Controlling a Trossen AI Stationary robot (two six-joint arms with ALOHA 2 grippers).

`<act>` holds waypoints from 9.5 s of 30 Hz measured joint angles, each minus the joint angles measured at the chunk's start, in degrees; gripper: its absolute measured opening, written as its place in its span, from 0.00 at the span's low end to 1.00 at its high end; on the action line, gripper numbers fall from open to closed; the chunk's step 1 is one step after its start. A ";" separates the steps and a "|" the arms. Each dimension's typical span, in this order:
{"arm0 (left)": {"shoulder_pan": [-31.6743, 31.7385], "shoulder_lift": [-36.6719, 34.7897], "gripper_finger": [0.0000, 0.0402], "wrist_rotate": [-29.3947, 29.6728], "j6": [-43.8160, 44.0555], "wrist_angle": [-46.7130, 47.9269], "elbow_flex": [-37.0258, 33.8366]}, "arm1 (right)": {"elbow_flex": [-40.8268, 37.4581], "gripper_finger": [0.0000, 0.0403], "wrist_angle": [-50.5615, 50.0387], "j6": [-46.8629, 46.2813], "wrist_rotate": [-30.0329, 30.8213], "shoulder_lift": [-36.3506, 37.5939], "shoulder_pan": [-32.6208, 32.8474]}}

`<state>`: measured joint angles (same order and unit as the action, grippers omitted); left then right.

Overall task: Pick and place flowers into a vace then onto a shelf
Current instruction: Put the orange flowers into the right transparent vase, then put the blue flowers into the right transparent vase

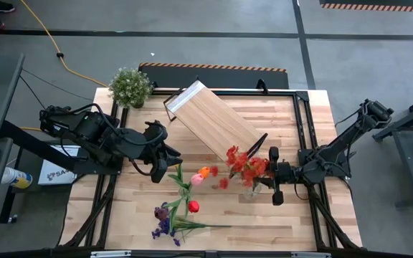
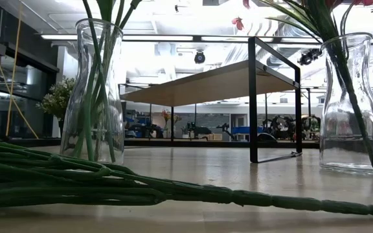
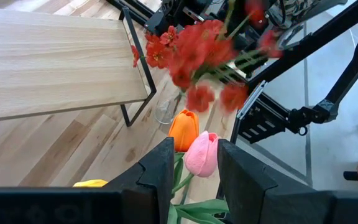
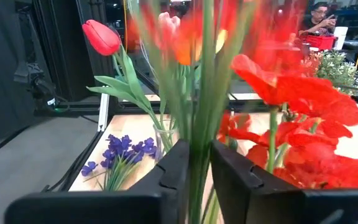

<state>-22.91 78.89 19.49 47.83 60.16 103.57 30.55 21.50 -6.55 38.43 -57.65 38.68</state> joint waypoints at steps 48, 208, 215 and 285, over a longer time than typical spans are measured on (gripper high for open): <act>-1.21 0.00 0.39 -13.72 10.74 -0.93 0.00 | 0.04 0.32 10.12 10.04 -14.00 16.81 0.00; -50.76 11.72 0.39 18.30 24.83 -18.45 -0.02 | 52.13 0.21 -35.86 -47.40 -2.54 -60.65 10.99; -50.76 11.72 0.39 16.62 24.81 -18.47 -0.02 | 50.99 0.21 -36.63 -47.26 -2.99 -60.65 9.66; -50.74 11.72 0.39 15.82 24.61 -18.04 -0.02 | 45.57 0.21 -21.57 -34.33 -12.15 -64.26 0.66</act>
<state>-73.65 90.61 35.31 72.44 42.12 103.55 76.12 -0.08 -40.88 26.27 -121.91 39.33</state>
